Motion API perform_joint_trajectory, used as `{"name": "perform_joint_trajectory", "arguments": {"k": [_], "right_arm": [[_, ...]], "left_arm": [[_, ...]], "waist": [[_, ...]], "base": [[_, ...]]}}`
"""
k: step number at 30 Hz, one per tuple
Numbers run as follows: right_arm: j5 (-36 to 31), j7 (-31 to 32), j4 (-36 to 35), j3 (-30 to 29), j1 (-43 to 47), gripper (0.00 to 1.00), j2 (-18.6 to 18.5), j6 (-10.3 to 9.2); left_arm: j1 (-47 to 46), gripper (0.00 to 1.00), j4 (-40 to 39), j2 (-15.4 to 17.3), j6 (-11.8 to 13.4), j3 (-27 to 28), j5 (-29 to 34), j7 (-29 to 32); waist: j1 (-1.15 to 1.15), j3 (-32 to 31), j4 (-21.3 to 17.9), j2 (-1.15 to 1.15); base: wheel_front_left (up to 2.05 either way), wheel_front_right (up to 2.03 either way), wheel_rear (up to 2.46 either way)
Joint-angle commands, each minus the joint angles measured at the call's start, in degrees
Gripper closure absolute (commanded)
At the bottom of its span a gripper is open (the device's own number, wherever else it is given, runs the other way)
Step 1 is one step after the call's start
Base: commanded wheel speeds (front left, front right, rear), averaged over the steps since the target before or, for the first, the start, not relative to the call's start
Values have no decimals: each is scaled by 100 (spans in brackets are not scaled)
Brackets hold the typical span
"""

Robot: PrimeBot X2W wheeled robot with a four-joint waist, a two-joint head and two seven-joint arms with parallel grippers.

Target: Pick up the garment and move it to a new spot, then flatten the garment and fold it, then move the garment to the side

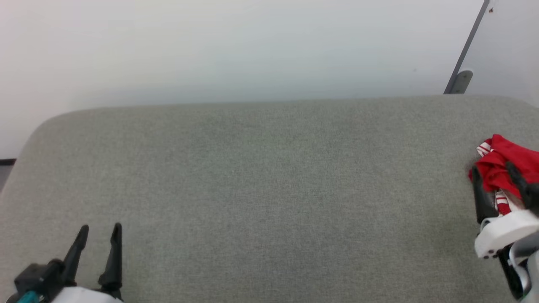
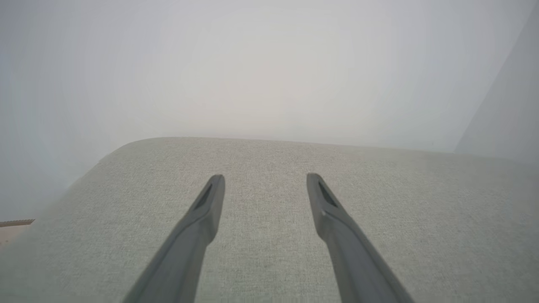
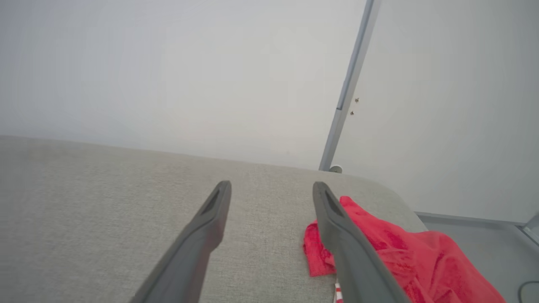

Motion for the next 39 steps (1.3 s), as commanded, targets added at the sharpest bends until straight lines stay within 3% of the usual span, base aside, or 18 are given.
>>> {"name": "perform_joint_trajectory", "arguments": {"k": [1,15,24,39], "right_arm": [[-44,-21,-212,-55,235,0,108,-10],[-293,-21,-1175,-348,1264,0,593,-10],[-332,-22,-1397,-438,1603,0,788,-10],[-282,-22,-1473,-382,1804,0,900,-10]], "left_arm": [[131,0,-10,24,-17,71,55,-21],[588,0,-33,-110,-99,463,192,-20],[688,0,18,-167,-131,621,204,-21],[710,0,-72,1,-144,458,98,-21]], "waist": [[0,-96,24,0],[0,-213,29,0],[0,-230,21,0],[0,-247,-8,0]], "base": [[0,0,0],[0,0,0],[0,0,0],[0,0,0]]}}
